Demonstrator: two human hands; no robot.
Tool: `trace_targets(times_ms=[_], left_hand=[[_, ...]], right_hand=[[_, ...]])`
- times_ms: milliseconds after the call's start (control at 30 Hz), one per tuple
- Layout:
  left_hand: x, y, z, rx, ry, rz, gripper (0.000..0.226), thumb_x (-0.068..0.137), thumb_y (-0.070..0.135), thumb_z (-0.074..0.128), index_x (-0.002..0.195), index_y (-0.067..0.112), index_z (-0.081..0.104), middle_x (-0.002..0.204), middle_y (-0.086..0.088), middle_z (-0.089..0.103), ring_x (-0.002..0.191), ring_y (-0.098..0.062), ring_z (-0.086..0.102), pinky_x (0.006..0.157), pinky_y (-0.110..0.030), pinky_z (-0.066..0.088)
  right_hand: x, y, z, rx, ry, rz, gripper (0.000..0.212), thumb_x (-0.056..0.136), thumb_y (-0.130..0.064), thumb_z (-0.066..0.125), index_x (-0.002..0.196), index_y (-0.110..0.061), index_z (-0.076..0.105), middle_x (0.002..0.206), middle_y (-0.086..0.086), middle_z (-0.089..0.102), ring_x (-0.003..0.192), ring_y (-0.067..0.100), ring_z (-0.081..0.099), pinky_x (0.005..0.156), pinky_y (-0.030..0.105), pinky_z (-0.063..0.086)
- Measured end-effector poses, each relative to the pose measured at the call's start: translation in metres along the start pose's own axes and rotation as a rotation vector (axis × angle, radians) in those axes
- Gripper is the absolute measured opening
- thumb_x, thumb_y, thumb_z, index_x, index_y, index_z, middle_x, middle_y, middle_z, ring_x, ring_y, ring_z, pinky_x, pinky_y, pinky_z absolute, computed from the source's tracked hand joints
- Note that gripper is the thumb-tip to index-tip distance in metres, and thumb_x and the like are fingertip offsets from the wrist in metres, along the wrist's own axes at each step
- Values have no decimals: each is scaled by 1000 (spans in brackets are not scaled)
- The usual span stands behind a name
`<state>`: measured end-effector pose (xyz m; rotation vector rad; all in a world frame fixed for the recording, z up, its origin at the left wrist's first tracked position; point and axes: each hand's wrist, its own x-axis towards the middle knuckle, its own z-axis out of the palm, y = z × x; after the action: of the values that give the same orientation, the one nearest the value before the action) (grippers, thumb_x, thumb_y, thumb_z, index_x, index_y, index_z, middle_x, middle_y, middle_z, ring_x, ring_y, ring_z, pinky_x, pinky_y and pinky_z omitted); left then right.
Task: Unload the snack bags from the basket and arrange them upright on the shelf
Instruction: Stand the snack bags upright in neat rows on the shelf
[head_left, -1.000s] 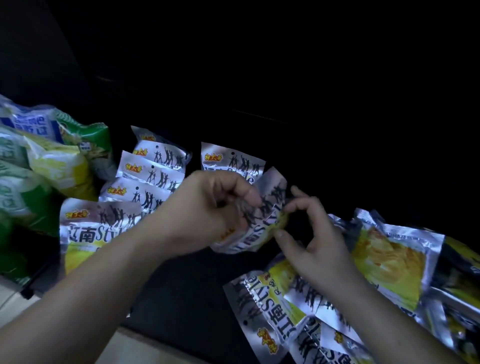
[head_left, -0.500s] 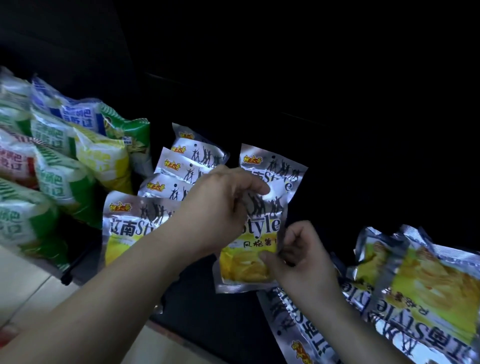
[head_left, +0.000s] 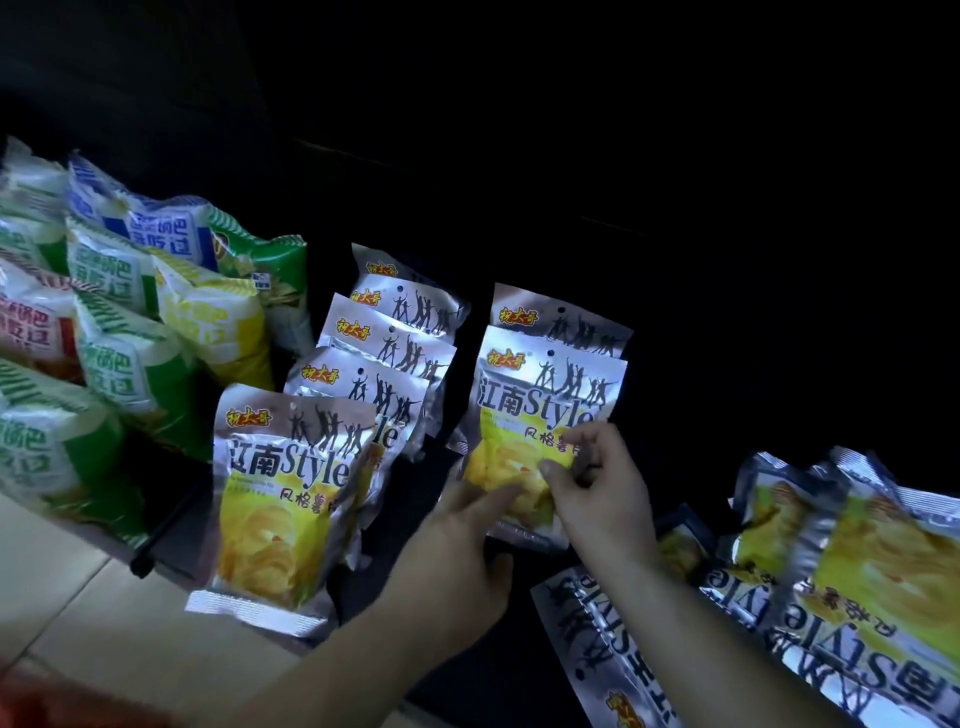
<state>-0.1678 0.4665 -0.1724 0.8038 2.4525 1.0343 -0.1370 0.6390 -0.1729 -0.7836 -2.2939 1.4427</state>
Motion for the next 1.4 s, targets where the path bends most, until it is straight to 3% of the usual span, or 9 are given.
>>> trace_targets(times_ms=[133, 267, 533, 700, 933, 1033, 1167, 1267, 1400], left_hand=[[-3, -15, 15, 31, -115, -66, 80, 88, 31, 61, 153, 55, 20, 141, 10, 30, 112, -18, 59, 95, -33, 52], [0, -21, 19, 74, -85, -41, 84, 87, 37, 60, 153, 56, 12, 142, 8, 26, 128, -20, 49, 101, -32, 48], [-3, -29, 22, 233, -107, -25, 88, 90, 46, 55, 152, 58, -6, 146, 11, 20, 131, -19, 31, 112, -33, 36], [4, -31, 26, 182, -34, -57, 78, 94, 54, 52, 155, 55, 4, 147, 8, 26, 132, -22, 32, 114, -35, 35], [-1, -26, 28, 101, 35, -82, 67, 96, 63, 46, 155, 52, 17, 143, 10, 32, 133, -16, 32, 113, -31, 34], [-8, -23, 28, 63, 116, -54, 57, 95, 63, 47, 149, 47, 38, 132, 14, 42, 126, -12, 45, 101, -32, 47], [-21, -9, 40, 62, 52, -97, 40, 84, 66, 52, 113, 40, 62, 96, 19, 63, 89, -3, 63, 75, -30, 55], [-30, 7, 59, -102, -120, -178, 35, 79, 48, 69, 112, 41, 59, 78, 18, 67, 74, 0, 65, 65, -24, 53], [-29, 24, 79, -192, -105, -187, 53, 85, 21, 71, 129, 44, 52, 94, 23, 67, 88, 1, 65, 66, -8, 49]], right_hand=[[-2, 12, -4, -108, -113, 8, 42, 88, -28, 76, 113, -53, 53, 91, -2, 56, 76, 22, 67, 70, 42, 59], [1, 8, -5, -44, -175, 0, 63, 86, -12, 78, 124, -57, 55, 111, -17, 51, 92, 6, 64, 75, 19, 57], [-10, 11, 0, -117, -141, -35, 65, 94, -24, 71, 145, -54, 43, 118, -24, 46, 96, 2, 61, 79, 28, 59], [-13, 7, -8, -5, -166, -15, 52, 91, -31, 75, 136, -48, 57, 134, -29, 48, 107, -18, 55, 82, 11, 51], [-27, 8, -41, -189, -192, 3, 42, 88, -57, 66, 129, -51, 60, 117, -34, 55, 111, -10, 55, 88, 25, 51], [-36, 7, -65, -315, -212, -5, 39, 90, -54, 65, 128, -46, 63, 114, -33, 55, 107, -9, 56, 90, 29, 53], [-50, 6, -97, -630, -272, -62, 40, 92, -61, 53, 122, -38, 66, 112, -24, 60, 106, 0, 57, 84, 30, 53], [-66, 14, -110, -853, -286, -109, 58, 91, -75, 30, 122, -41, 65, 116, -22, 61, 111, 6, 56, 81, 28, 52], [-83, 33, -120, -901, -315, -111, 71, 94, -76, 12, 139, -41, 54, 136, -20, 55, 133, 7, 44, 91, 25, 47]])
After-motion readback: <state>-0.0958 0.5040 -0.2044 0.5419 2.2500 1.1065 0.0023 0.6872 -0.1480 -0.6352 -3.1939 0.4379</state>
